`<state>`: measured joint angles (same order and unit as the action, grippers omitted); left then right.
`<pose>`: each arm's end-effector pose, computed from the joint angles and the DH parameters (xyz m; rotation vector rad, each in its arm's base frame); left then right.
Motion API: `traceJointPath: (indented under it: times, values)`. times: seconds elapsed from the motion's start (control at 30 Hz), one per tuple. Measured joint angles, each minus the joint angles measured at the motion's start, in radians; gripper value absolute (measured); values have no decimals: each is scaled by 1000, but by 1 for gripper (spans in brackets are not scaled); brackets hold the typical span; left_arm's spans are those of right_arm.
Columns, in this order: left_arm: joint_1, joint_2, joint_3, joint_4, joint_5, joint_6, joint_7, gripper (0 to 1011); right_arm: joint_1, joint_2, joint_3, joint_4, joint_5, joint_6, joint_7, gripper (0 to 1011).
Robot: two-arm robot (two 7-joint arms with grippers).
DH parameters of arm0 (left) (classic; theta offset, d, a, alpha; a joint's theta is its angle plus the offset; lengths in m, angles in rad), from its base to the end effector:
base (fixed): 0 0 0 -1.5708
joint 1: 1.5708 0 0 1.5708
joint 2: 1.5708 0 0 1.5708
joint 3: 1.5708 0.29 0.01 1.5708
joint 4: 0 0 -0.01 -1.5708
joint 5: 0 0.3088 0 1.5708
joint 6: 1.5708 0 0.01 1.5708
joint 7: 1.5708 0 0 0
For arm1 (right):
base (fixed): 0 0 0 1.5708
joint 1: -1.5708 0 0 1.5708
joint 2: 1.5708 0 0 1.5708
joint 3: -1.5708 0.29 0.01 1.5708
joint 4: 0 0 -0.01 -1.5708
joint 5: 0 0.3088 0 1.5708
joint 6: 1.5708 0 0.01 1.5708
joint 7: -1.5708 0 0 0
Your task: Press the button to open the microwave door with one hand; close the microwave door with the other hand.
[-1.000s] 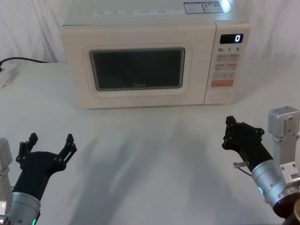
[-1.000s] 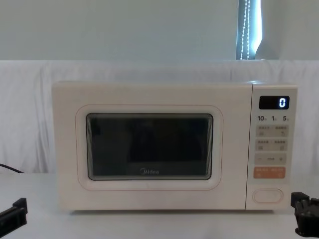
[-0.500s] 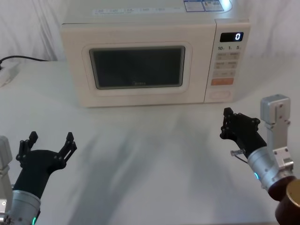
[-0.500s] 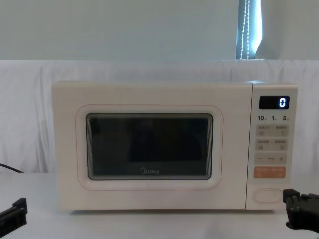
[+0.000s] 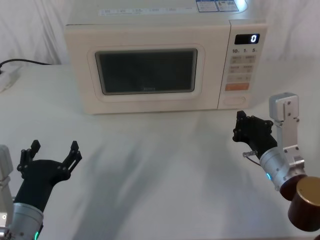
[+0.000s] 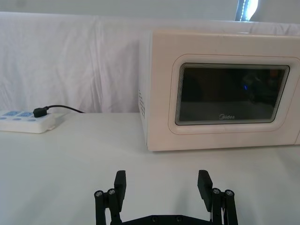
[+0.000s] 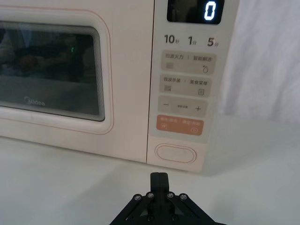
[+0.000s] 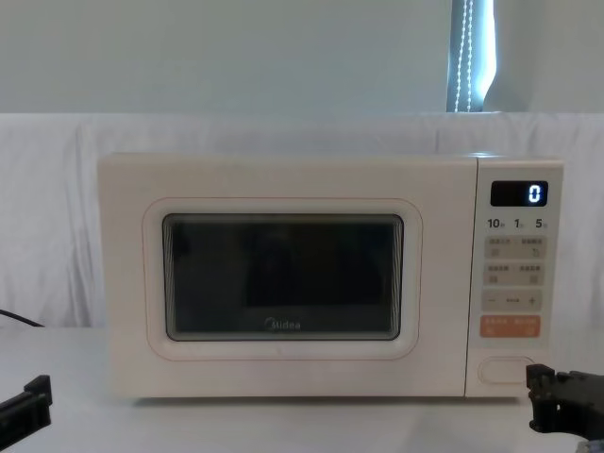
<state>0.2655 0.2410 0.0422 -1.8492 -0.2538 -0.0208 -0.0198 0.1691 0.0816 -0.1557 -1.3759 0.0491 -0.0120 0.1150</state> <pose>0.2529 0.0375 -0.2853 -0.0380 0.0140 1.4460 0.3738 0.0201 -0.3057 -0.0637 -0.0229 -1.3175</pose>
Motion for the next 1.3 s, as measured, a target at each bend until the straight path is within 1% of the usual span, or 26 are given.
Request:
traceJointPath:
  times: [0.47,0.57,0.77,0.93,1.3]
  values:
    - [0,0,0,0,0,0,0,1001,113,-12,-9,161,-11,-37,19,0]
    - [0,0,0,0,0,0,0,1001,142,-16,-10,207,-13,-52,22,0]
    - [0,0,0,0,0,0,0,1001,184,-21,-9,277,-13,-81,26,0]
    - [0,0,0,0,0,0,0,1001,200,-24,-4,306,-3,-99,40,0]
    - [0,0,0,0,0,0,0,1001,198,-23,-5,302,-4,-96,38,0]
